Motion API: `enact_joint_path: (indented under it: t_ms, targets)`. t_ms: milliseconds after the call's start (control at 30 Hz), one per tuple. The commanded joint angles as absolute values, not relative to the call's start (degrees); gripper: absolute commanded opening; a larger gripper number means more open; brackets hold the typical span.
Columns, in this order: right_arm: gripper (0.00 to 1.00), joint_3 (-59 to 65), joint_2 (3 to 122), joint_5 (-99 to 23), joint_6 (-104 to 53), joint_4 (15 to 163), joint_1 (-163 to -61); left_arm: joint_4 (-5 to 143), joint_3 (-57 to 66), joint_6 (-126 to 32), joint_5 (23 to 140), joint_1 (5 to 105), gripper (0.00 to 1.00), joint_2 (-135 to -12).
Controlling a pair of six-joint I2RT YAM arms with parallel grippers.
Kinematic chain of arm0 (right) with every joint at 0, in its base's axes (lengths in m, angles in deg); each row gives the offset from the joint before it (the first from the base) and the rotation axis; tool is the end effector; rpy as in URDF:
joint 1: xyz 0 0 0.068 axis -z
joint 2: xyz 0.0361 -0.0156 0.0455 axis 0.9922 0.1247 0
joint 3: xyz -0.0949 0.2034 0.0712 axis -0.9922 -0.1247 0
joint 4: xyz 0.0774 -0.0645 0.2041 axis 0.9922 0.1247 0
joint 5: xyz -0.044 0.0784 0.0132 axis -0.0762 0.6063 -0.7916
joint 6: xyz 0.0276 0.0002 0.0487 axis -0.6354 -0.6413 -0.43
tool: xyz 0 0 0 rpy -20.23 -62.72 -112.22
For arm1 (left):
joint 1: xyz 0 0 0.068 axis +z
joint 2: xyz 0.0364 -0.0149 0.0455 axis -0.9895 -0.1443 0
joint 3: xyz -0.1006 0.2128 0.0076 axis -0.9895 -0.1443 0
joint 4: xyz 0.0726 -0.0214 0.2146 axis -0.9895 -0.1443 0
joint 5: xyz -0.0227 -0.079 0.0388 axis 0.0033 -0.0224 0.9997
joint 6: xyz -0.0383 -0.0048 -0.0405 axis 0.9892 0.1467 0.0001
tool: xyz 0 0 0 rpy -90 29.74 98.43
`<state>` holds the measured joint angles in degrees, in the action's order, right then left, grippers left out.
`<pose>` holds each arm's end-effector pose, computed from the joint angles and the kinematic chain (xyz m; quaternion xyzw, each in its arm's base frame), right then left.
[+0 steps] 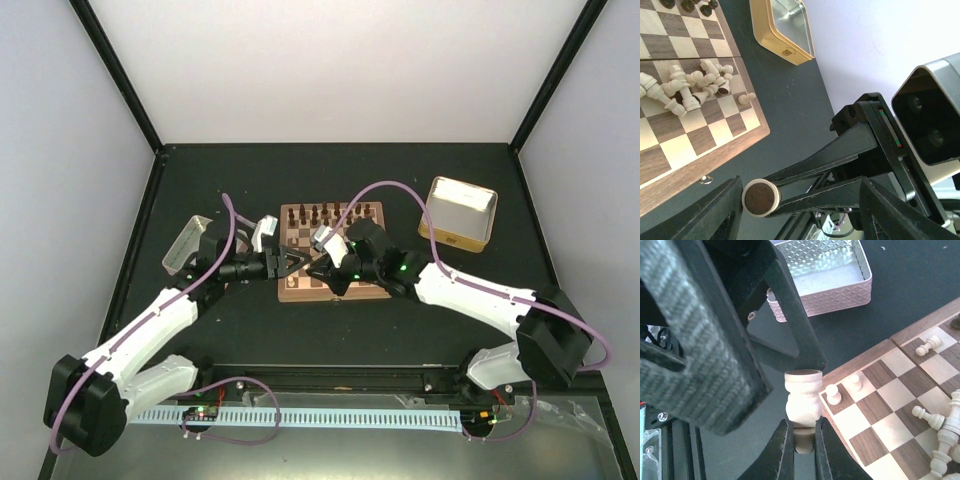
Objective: Set up the chess pieces on the board
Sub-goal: Place the chess piece on the chessboard.
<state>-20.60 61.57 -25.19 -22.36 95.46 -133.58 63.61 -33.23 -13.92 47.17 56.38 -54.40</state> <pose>0.1689 0.2275 0.2263 -0.4223 0.7701 0.3448 0.3314 0.1727 -0.1107 0.2344 0.0571 0.8086 -0.5385 0.2300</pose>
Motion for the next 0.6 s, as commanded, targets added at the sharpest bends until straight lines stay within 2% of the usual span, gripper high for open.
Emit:
enact_joint_path:
  t_ms: [0,167,333,433,567]
  targets:
    - [0.07,-21.56,59.83,-21.87,-22.39,90.5,-133.73,67.65,-33.39,-12.13,43.6,56.48,0.61,-55.01]
    - [0.08,-22.03,59.28,-21.35,-22.33,90.25,-133.73,67.67,-33.56,-12.5,43.06,56.48,0.5,-56.42]
    - [0.08,-22.41,58.55,-23.14,-23.76,89.72,-133.67,67.26,-33.78,-12.84,42.73,56.39,0.23,-56.54]
    - [0.13,-23.14,57.34,-23.85,-28.41,88.05,-133.75,68.9,-34.58,-11.18,42.09,56.39,0.08,-55.61]
    - [0.19,-26.47,54.75,-23.11,-35.37,81.57,-133.75,70.94,-35.0,-6.88,41.58,56.39,0.03,-53.87]
